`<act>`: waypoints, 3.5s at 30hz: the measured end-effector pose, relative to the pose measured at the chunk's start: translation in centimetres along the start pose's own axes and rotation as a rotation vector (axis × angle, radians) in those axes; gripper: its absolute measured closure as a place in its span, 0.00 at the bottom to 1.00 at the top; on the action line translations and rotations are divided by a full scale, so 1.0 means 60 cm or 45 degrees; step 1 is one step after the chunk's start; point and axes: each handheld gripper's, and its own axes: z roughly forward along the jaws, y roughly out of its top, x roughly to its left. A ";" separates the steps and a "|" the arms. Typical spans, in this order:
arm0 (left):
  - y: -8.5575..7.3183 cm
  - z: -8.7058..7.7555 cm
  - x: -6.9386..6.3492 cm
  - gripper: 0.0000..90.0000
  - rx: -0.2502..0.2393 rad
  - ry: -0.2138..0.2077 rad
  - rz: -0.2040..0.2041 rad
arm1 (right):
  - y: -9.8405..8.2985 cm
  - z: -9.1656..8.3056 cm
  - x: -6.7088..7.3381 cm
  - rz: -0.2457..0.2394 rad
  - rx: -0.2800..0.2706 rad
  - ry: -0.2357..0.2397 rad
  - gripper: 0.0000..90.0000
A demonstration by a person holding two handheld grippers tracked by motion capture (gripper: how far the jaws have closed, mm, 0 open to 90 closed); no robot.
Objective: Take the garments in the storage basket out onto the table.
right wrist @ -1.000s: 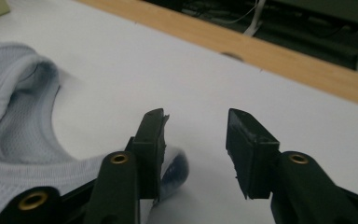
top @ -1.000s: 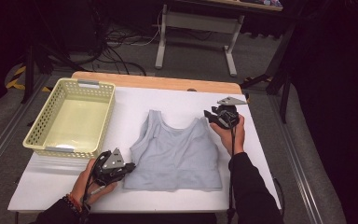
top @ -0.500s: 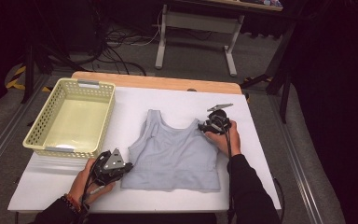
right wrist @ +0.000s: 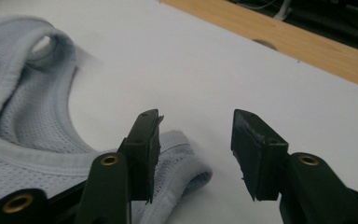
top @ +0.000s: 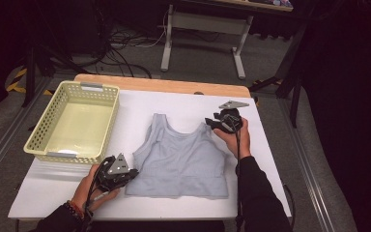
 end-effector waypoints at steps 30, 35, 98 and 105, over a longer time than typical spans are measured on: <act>-0.001 0.003 0.000 0.94 -0.020 0.003 -0.005 | 0.004 0.047 0.002 -0.128 -0.012 -0.150 0.95; -0.001 0.004 -0.001 0.94 -0.024 0.008 -0.004 | 0.001 0.050 -0.001 -0.102 -0.033 -0.167 0.88; 0.048 0.005 0.002 0.96 -0.102 0.048 0.086 | -0.168 -0.174 0.044 0.081 -0.135 -0.181 0.67; 0.040 -0.005 0.001 0.97 -0.097 0.057 0.093 | -0.180 -0.194 0.041 0.099 -0.193 -0.167 0.64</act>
